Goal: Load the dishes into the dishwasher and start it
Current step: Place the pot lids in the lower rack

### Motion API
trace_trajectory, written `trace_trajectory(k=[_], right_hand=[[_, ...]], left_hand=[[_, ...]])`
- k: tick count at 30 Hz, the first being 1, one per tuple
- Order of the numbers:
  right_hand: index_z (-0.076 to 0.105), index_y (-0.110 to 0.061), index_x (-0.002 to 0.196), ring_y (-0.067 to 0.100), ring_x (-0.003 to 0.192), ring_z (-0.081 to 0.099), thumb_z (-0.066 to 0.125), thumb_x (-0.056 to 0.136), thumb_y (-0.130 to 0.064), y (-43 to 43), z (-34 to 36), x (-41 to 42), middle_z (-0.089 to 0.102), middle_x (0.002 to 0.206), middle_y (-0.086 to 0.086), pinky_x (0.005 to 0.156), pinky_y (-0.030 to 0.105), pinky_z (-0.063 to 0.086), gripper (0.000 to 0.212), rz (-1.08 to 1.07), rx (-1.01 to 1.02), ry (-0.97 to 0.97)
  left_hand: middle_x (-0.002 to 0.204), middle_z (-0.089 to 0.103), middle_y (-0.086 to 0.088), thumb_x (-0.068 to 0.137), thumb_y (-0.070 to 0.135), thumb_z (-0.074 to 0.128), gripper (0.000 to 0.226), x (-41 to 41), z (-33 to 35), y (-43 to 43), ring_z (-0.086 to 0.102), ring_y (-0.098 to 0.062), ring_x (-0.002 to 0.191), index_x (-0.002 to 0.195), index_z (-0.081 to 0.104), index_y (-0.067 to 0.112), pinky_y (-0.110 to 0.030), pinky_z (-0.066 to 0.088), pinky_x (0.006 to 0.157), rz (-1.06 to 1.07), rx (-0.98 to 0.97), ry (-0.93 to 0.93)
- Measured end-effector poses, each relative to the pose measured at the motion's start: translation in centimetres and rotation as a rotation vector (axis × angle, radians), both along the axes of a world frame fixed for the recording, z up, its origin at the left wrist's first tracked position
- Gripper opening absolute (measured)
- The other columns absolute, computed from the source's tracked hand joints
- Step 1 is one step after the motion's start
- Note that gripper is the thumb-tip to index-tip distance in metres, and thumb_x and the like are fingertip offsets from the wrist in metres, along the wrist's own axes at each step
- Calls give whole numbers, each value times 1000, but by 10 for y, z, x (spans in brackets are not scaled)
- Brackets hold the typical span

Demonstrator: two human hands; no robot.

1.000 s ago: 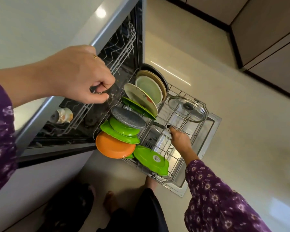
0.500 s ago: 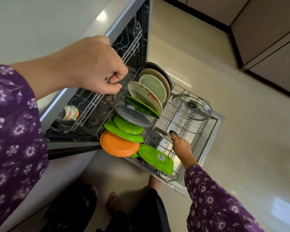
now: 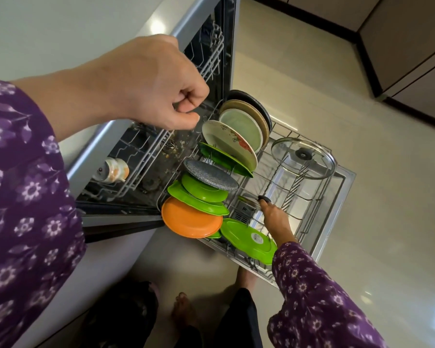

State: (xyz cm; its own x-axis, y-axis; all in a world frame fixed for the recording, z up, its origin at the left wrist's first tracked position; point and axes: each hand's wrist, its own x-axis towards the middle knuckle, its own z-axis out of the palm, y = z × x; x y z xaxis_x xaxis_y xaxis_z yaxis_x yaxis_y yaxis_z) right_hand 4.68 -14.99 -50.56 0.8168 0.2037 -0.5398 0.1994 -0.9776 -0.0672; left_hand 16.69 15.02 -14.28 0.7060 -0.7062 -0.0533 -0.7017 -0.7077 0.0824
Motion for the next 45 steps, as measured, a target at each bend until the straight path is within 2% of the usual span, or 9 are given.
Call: trace_trajectory(k=[5, 11, 17, 24, 27, 30, 35, 41, 45], right_hand=[[29, -16, 143, 24, 92, 65, 42, 92, -3, -15, 10, -6, 61, 119, 7, 67, 33, 51, 54, -31, -48, -62], [26, -13, 146, 22, 106, 61, 45, 92, -7, -25, 11, -18, 55, 130, 7, 71, 32, 52, 58, 13, -92, -82], [27, -16, 146, 27, 90, 67, 38, 94, -4, -50, 3, -21, 63, 114, 10, 70, 37, 52, 55, -107, -122, -3], [28, -14, 144, 26, 98, 64, 47, 91, -2, -18, -10, -13, 59, 119, 11, 73, 35, 53, 57, 27, -70, -3], [38, -15, 135, 27, 92, 65, 45, 92, 2, -17, -10, -10, 64, 104, 10, 71, 35, 53, 47, -158, -27, 6], [38, -16, 138, 33, 95, 64, 39, 93, 5, -31, -11, -7, 66, 100, 16, 78, 41, 52, 49, -335, 41, 34], [44, -1, 117, 35, 94, 61, 41, 94, -3, -38, 0, 0, 63, 103, 21, 80, 42, 51, 24, -443, 73, 71], [38, 2, 126, 33, 107, 53, 45, 89, 3, -30, 13, 1, 56, 115, 21, 92, 39, 47, 38, -491, 61, 101], [21, 3, 142, 34, 124, 40, 47, 88, 4, -26, 18, 1, 38, 136, 23, 105, 39, 38, 60, -506, 41, 47]], left_hand=[[45, 39, 9, 74, 27, 64, 34, -1, 0, 0, 41, -11, 43, 53, 36, 25, -21, 25, 85, 6, -1, -6], [44, 38, 8, 72, 22, 67, 37, -1, -1, -1, 41, -13, 43, 53, 35, 25, -20, 24, 81, 10, 6, -23], [44, 37, 9, 72, 22, 67, 38, -2, -1, -2, 40, -13, 42, 52, 35, 25, -20, 25, 85, 15, -3, -32], [44, 37, 8, 75, 24, 68, 39, 1, -5, 2, 40, -9, 42, 53, 36, 24, -21, 27, 85, 28, -16, -29], [44, 37, 8, 74, 24, 69, 39, 1, -4, 1, 39, -8, 43, 54, 36, 25, -22, 28, 84, 27, -20, -19], [44, 37, 7, 74, 23, 67, 38, 1, -4, 1, 38, -11, 42, 53, 35, 25, -22, 27, 86, 27, -29, -24], [44, 38, 7, 74, 24, 64, 36, 0, -3, -1, 39, -11, 42, 53, 34, 27, -15, 25, 84, 23, -53, -17], [44, 38, 7, 74, 26, 61, 31, -1, -1, -2, 41, -16, 42, 52, 40, 21, -14, 22, 86, 33, -64, 2], [43, 39, 7, 74, 24, 63, 32, 0, -1, -2, 41, -16, 42, 52, 40, 21, -4, 16, 84, 39, -67, -6]])
